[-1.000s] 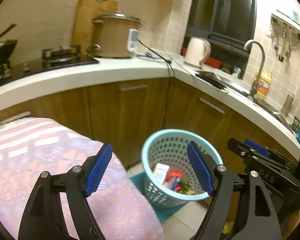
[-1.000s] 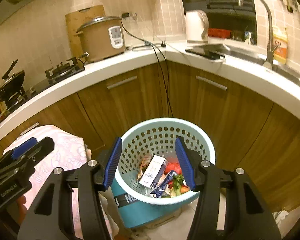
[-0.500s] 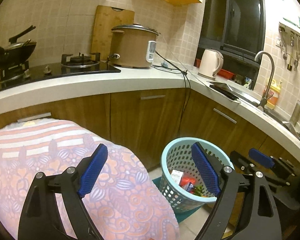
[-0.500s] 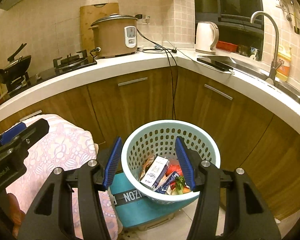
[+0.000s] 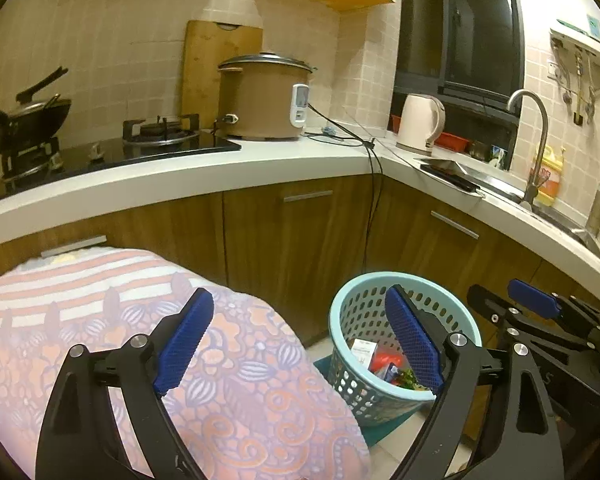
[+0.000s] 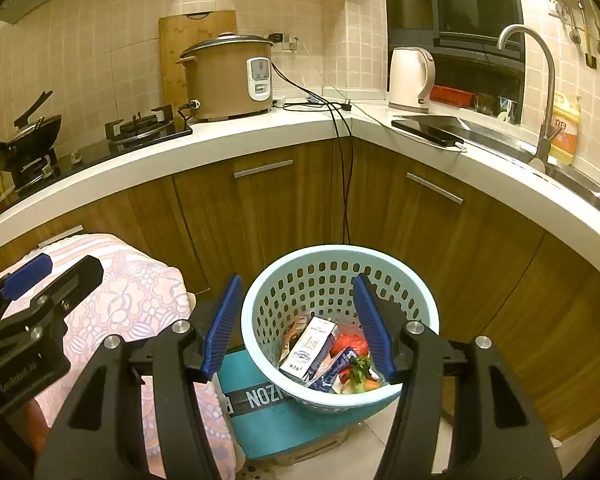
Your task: Collect trash
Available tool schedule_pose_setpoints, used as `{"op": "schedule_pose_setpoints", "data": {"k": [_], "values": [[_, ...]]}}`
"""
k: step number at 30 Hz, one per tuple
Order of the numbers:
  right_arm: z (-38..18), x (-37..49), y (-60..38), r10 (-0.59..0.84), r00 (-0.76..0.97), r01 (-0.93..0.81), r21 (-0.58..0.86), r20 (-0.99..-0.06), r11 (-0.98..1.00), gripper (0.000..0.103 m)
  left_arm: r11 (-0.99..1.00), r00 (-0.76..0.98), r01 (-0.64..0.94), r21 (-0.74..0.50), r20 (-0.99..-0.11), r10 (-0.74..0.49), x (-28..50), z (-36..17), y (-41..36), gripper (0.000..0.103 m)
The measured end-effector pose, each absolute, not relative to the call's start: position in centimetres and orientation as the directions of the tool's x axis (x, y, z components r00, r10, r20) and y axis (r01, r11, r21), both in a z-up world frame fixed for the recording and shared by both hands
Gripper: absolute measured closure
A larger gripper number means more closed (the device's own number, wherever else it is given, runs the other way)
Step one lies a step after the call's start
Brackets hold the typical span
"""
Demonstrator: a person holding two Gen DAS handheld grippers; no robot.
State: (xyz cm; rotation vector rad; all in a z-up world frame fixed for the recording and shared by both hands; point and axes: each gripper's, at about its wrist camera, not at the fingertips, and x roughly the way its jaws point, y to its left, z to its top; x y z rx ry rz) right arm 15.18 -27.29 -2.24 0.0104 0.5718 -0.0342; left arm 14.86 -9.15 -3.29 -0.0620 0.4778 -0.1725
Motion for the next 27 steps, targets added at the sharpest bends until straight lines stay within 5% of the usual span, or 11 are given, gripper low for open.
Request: {"op": "schedule_pose_setpoints", "data": {"k": [27], "values": [[-2.88, 15.51, -27.23, -0.031, 0.834, 0.048, 0.018, -0.551, 0.999, 0.044, 0.983, 0.871, 0.148, -0.107, -0.457, -0.181, 14.92, -3.55, -8.50, 0.017]]}}
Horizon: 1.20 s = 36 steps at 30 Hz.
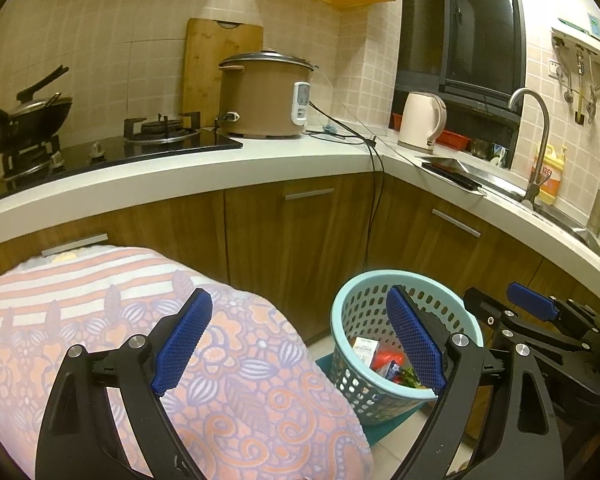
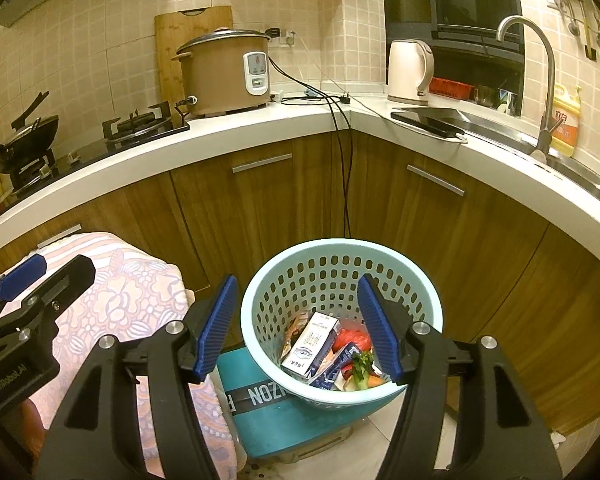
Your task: Collect trash
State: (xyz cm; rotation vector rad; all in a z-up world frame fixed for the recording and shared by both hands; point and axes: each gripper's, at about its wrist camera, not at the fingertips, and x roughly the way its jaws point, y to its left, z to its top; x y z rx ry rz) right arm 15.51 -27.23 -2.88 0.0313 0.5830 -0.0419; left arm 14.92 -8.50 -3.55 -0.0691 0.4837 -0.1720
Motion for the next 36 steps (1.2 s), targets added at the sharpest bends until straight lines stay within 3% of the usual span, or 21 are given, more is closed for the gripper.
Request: {"op": "schedule_pose_setpoints", "data": {"k": [36], "values": [[-2.79, 15.57, -26.87, -0.018, 0.835, 0.038, 0.025, -0.551, 0.999, 0.043, 0.987, 0.876, 0.146, -0.074, -0.454, -0.163, 14.69, -3.21, -8.95, 0.015]]}}
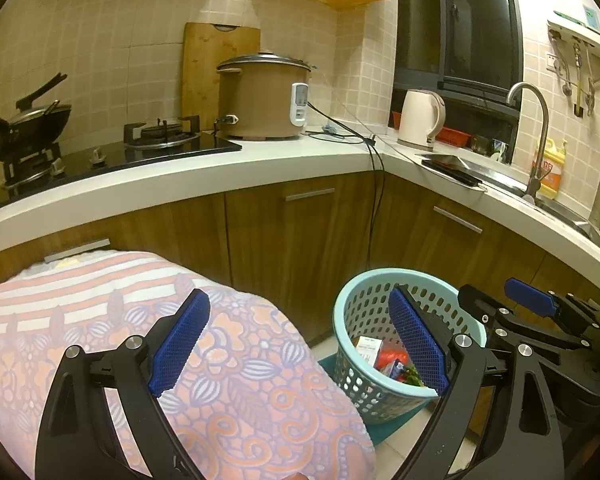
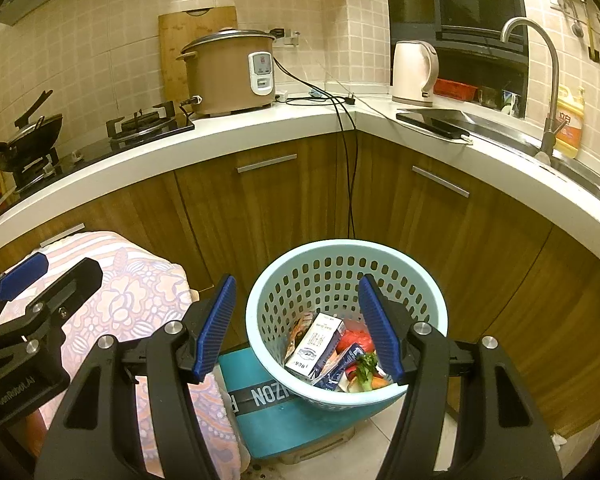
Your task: Collect trash
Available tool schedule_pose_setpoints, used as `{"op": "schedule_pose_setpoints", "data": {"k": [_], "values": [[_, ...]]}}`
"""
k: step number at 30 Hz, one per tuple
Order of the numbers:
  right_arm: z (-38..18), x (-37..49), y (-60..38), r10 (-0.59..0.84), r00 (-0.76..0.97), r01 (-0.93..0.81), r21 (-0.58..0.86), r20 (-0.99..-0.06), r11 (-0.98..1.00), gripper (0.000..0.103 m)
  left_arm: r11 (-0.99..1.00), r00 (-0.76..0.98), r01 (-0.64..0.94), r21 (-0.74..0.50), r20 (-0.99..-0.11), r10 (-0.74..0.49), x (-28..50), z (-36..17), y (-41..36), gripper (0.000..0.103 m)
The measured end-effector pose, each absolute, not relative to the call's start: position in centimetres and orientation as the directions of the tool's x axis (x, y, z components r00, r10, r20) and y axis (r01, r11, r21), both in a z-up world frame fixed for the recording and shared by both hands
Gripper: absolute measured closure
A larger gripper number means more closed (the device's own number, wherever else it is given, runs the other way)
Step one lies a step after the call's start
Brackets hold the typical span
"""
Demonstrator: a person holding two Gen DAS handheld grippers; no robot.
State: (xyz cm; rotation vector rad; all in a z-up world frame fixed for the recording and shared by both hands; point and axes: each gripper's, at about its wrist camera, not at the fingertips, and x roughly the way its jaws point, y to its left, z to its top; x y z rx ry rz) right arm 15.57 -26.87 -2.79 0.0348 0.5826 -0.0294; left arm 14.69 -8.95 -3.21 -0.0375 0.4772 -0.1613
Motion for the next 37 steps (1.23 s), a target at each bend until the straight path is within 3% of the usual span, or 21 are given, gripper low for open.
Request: {"op": "schedule_pose_setpoints", "data": {"k": [25, 29, 37], "values": [[-1.6, 15.1, -26.5, -0.003, 0.854, 0.009, 0.009, -0.520, 1.000, 0.044, 0.995, 0.895, 0.079, -0.053, -0.436, -0.094, 14.1, -2.5, -9.0, 0.014], [-1.0, 14.4, -26.7, -0.004, 0.862, 0.008, 0.005, -0.506, 1.000, 0.043, 0.986, 0.870, 0.108, -0.126, -0.467, -0.155, 14.2, -2.2, -8.1, 0.010], [-0.1, 12.9, -26.6, -0.001, 0.872, 0.005, 0.008, -0.490, 1.000, 0.043, 0.985, 0.874, 0.116, -0.127, -0.458, -0.162, 12.6, -1.3, -7.9, 0.008]]}}
